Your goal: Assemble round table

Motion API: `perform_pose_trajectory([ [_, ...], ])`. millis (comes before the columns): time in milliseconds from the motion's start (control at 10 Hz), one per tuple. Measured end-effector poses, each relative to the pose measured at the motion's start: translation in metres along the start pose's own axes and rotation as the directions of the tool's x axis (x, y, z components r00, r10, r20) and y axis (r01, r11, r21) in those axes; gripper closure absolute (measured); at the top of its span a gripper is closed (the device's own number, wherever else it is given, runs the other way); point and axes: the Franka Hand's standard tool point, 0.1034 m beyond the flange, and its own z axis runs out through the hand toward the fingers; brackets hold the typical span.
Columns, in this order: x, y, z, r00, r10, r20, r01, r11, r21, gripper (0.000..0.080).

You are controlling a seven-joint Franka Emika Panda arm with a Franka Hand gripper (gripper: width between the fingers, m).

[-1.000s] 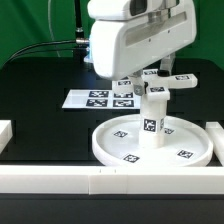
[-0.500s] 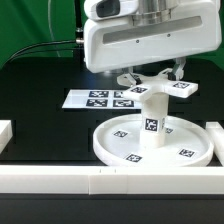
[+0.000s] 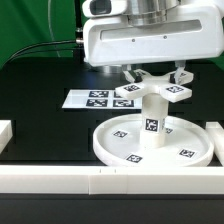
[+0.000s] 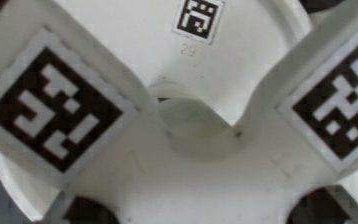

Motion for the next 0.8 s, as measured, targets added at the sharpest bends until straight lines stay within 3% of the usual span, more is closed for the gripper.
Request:
perform_pose_trajectory([
  [100, 0.0, -0.0001, 0.0, 0.995, 0.103, 0.001, -0.103, 0.995, 0.003, 0.0354],
  [300, -0.001, 0.0024, 0.0005, 0.941, 0.339, 0.02, -0.34, 0.94, 0.033, 0.0354],
  [800, -0.0007, 0.0021, 0.0009, 0.705, 0.709, 0.031, -0.709, 0.703, 0.044, 0.0354],
])
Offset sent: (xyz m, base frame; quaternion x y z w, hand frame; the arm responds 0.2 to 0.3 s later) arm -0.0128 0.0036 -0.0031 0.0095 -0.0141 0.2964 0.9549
